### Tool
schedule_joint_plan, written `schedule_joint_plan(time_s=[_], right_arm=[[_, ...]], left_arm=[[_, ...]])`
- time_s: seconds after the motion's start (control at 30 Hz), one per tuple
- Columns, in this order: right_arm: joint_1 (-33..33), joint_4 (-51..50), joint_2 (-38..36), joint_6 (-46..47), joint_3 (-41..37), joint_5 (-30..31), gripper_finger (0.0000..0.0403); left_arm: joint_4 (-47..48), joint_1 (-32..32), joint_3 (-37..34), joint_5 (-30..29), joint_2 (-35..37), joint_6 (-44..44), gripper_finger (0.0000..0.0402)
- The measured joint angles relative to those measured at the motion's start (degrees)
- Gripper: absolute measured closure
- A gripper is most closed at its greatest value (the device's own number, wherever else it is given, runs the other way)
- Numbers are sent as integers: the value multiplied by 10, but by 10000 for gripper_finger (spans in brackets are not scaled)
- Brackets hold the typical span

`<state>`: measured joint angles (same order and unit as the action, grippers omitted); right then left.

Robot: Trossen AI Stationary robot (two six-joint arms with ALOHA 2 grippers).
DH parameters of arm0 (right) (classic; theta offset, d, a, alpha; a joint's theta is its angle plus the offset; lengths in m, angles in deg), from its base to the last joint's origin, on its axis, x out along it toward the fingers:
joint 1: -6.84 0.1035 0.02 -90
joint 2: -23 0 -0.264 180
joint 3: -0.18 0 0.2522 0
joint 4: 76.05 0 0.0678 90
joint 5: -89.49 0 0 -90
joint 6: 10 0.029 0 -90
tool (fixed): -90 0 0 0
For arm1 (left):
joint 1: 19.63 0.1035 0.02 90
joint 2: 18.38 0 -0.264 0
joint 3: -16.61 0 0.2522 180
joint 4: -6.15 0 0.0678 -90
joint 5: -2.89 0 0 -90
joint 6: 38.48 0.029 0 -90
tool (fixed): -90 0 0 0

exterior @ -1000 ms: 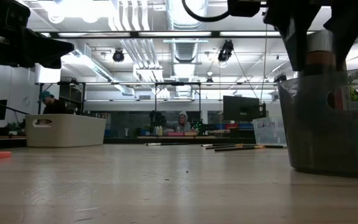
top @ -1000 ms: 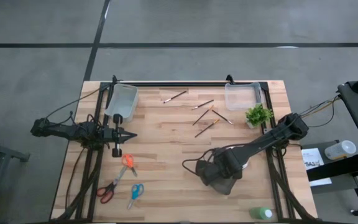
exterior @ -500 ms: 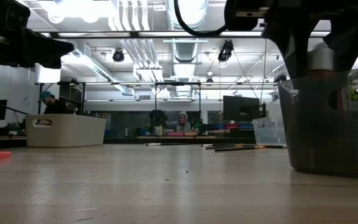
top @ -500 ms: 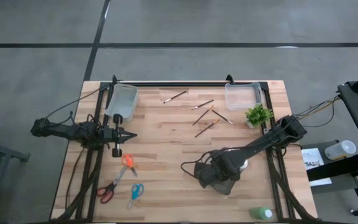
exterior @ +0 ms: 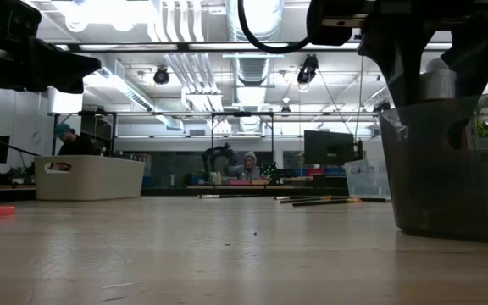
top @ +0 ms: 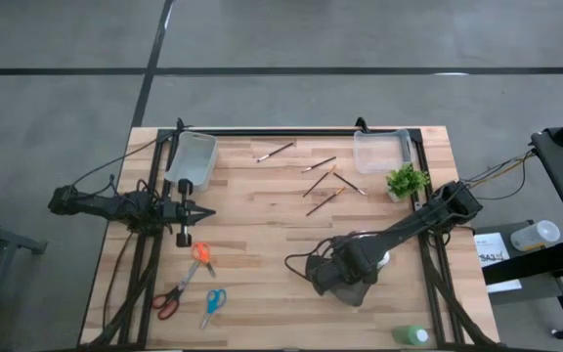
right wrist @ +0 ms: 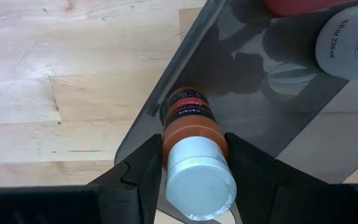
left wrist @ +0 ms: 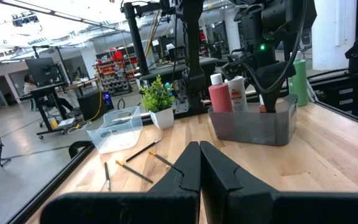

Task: Pick & Place Paint Supplies
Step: Put the brown paint bottle into the black bin

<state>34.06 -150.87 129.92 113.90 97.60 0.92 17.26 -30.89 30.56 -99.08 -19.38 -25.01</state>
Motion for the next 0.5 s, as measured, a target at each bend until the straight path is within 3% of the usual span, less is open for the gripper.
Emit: schedule_joint_plan(time_s=[0.33, 0.5], right_arm=[[0, 3, 0, -6, -1, -5, 184], [0, 4, 0, -8, -1, -5, 178]], left_arm=[[0, 0, 0, 0, 0, 0, 401], [0, 0, 0, 0, 0, 0, 401]])
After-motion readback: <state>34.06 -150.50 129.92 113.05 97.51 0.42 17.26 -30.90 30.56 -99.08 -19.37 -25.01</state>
